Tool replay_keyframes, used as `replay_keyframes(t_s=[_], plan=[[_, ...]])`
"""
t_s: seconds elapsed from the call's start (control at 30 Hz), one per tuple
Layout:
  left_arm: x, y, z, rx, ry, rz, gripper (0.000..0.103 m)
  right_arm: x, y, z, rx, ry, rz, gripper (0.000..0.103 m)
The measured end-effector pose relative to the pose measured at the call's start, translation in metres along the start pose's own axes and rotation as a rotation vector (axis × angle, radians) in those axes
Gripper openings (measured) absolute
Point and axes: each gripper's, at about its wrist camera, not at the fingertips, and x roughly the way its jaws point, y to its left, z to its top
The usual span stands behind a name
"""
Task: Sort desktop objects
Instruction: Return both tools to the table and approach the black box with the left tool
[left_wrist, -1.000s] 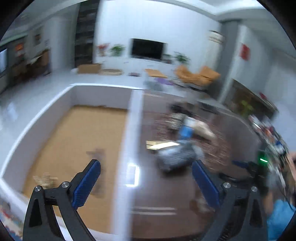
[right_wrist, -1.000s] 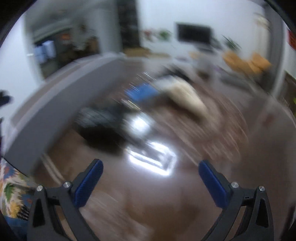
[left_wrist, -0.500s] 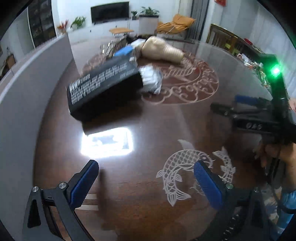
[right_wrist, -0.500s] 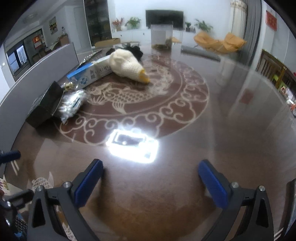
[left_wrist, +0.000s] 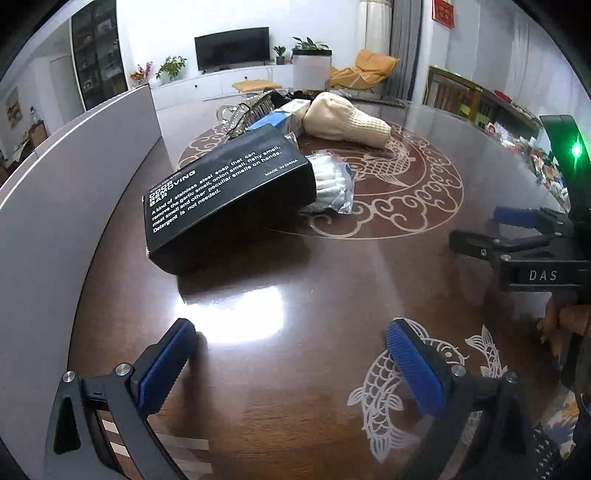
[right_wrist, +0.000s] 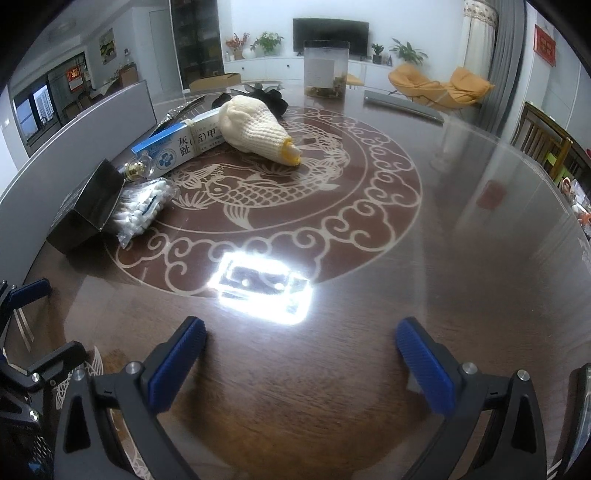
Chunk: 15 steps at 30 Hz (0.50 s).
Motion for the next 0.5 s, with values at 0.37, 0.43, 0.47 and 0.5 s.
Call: replay_keyframes(t_s=[0.37,0.43,0.47,0.5], plan=[[-0.020,0.041,0.057,-0.055,-0.067,0.050,0.103,0.000,0.000,0.000,0.002,0.001,-0.001,0.103],[-0.033,0.040,0.072,-0.047,-0.141,0.051,0.103,0.000,0.000,0.000,0.003,0.001,-0.001,0.103],[-0.034,0.039,0.079,-0.032,-0.160,0.058,0.103,0.000,0.000,0.000,0.003,0.001,-0.002,0.103],[-0.032,0.039,0.089,-0.016,-0.169,0.065,0.103,0.000,0.000,0.000,0.003,0.001,-0.002,0.103]])
